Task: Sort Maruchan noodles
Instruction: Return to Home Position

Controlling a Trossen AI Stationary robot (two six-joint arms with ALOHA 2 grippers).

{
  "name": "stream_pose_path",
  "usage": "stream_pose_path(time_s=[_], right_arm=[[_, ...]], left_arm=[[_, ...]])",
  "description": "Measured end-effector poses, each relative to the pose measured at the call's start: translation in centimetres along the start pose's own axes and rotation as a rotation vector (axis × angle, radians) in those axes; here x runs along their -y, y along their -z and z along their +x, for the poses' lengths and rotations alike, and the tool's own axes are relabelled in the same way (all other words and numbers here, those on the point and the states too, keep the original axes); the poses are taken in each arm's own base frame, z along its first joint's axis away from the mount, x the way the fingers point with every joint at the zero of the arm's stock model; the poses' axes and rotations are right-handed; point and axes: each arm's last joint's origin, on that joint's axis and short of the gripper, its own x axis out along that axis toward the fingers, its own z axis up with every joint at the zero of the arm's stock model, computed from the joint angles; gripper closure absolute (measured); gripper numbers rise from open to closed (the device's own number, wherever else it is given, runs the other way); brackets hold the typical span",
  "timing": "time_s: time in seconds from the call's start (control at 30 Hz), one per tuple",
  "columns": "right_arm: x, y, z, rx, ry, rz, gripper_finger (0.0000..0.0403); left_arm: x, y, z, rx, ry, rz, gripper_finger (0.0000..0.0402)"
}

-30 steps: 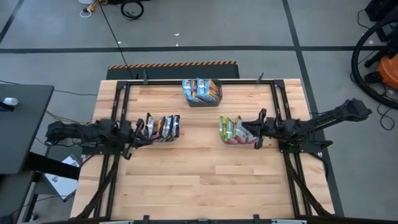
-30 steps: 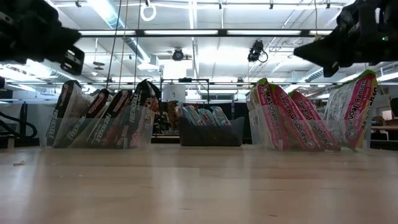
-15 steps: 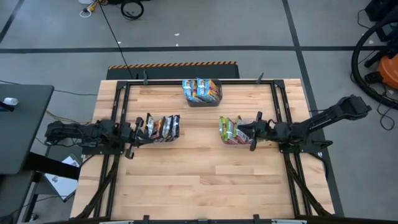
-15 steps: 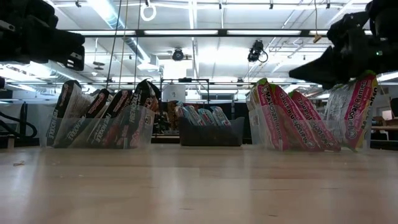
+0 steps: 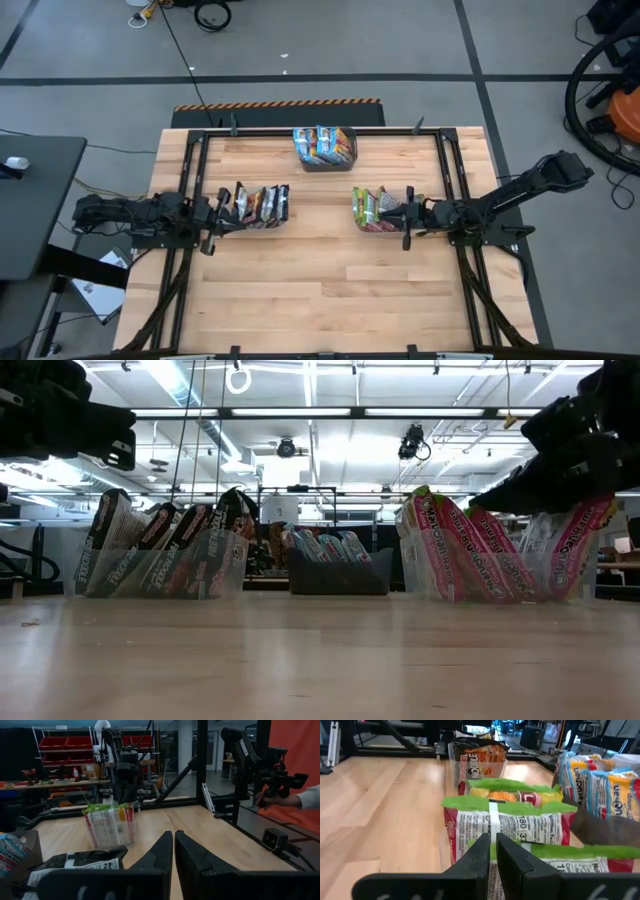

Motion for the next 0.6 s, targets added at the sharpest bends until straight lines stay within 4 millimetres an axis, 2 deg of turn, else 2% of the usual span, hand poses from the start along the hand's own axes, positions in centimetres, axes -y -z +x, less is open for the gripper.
stream_pose_path(time_s=[0.3, 0.4, 0.47, 0.53, 0.6], right_arm=[[0.1, -1.5, -0.2, 0.142, 0.010, -0.026, 0.0366], [0.2, -2.9, -0.7, 0.280, -0.013, 0.023, 0.0366], [0.1, -3.8, -1.2, 0.371, -0.111, 0.070, 0.0366], [-0.1, -3.9, -1.5, 0.374, -0.179, 0.080, 0.0366], [-0.1, -3.6, -1.7, 0.331, -0.160, 0.058, 0.0366]], left_arm=[[0.0, 0.0, 0.0, 0.003, -0.001, 0.000, 0.0377], [0.0, 0.0, 0.0, 0.003, -0.001, 0.000, 0.0377], [0.0, 0.0, 0.0, 0.003, -0.001, 0.000, 0.0377], [0.0, 0.0, 0.0, 0.003, -0.001, 0.000, 0.0377], [0.0, 0.0, 0.0, 0.003, -0.001, 0.000, 0.0377]])
